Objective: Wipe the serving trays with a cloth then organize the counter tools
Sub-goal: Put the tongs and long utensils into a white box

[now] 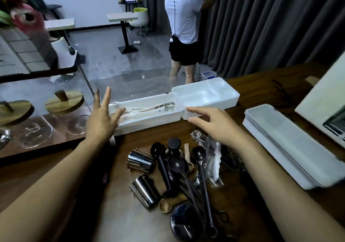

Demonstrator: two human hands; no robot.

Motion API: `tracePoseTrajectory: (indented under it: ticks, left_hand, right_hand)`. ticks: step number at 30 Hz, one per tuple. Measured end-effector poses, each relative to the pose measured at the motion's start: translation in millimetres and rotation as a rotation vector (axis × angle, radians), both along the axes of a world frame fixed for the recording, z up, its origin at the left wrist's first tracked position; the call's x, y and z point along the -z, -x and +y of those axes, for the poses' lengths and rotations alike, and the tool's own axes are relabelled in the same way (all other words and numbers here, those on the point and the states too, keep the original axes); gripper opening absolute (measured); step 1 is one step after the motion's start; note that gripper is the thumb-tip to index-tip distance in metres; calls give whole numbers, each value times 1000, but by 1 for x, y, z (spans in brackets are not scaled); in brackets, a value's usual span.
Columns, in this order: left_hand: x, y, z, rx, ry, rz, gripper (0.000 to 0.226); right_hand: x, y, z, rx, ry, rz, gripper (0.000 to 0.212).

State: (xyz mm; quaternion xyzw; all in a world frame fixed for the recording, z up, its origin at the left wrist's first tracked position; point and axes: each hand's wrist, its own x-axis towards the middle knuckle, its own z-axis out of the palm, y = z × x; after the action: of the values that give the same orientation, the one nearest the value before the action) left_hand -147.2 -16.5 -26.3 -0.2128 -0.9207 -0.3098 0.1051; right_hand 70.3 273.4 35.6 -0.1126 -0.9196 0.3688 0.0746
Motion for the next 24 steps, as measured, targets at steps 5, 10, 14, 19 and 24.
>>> tracePoseTrajectory:
  ticks: [5, 10, 14, 19, 24]
  left_hand:
    - [3, -2, 3, -16, -7, 12, 84]
    - [5, 6, 0, -13, -21, 25, 86]
    - [9, 13, -4, -26, 13, 48, 84]
    - [4, 8, 0, -53, 31, 45, 83]
    - [0, 3, 0, -38, 39, 58, 83]
  right_hand:
    - [9, -93, 25, 247, -27, -22, 37]
    - [30, -158, 31, 392, -58, -101, 38]
    - [46, -169, 24, 454, -77, -121, 39]
    - [37, -126, 16, 467, -109, -178, 58]
    - [35, -61, 7, 427, -236, -472, 119]
